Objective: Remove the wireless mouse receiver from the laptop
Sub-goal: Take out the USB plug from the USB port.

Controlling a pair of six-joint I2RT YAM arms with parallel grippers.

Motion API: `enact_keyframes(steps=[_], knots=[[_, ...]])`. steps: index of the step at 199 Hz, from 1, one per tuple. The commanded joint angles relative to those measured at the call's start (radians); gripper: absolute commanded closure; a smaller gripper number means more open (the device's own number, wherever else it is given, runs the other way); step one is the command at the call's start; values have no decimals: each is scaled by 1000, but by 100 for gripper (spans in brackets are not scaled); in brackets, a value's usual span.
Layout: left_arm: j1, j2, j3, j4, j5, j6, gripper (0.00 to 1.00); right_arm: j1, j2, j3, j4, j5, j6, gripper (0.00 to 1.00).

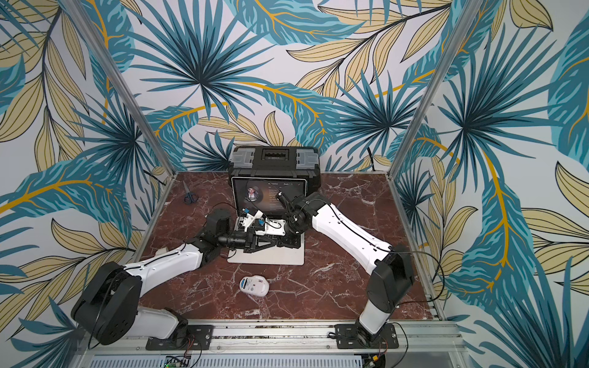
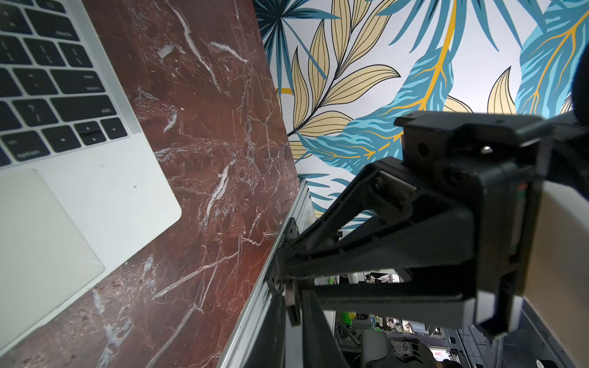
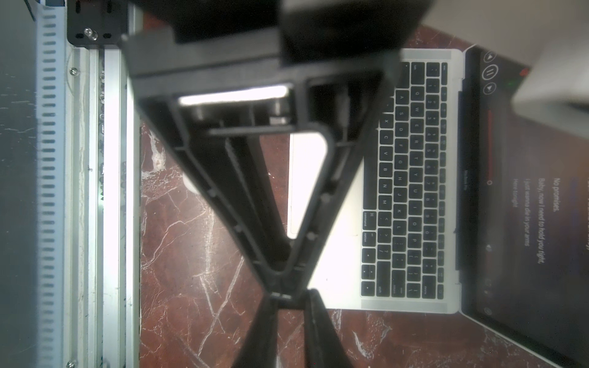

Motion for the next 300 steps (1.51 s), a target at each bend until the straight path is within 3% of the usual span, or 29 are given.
enact_keyframes(steps=[1, 40, 154, 165, 179, 211, 231, 242, 252, 265, 281, 300], knots=[[-3, -2, 10, 61, 6, 1, 85, 24, 21, -1, -29, 12, -21, 100], [-3, 1, 11, 64, 5, -5, 84, 44, 18, -23, -8, 52, -34, 100], [-1, -8, 2, 60, 1, 1, 100, 48, -36, -100, 66, 105, -37, 100], [-2, -9, 1, 67, 0, 6, 100, 47, -50, -106, 84, 118, -13, 84], [0, -11, -1, 75, -4, 11, 100, 47, -93, -121, 123, 132, 25, 56], [13, -27, 6, 175, -13, 12, 100, -11, -333, -272, 333, 121, 118, 33], [14, -50, 26, 242, -25, 71, 100, -94, -510, -416, 602, 107, 305, 18], [13, -63, 25, 340, -27, 85, 100, -163, -570, -476, 746, 101, 503, 4], [13, -76, 24, 422, -32, 101, 100, -249, -578, -494, 824, 47, 707, 1], [10, -88, 23, 508, -35, 124, 100, -351, -545, -499, 898, -156, 940, 3], [6, -94, 28, 579, -21, 151, 100, -397, -498, -531, 1013, -450, 1095, 5], [-3, -92, 22, 684, 1, 148, 100, -398, -464, -621, 1352, -672, 1332, 12]])
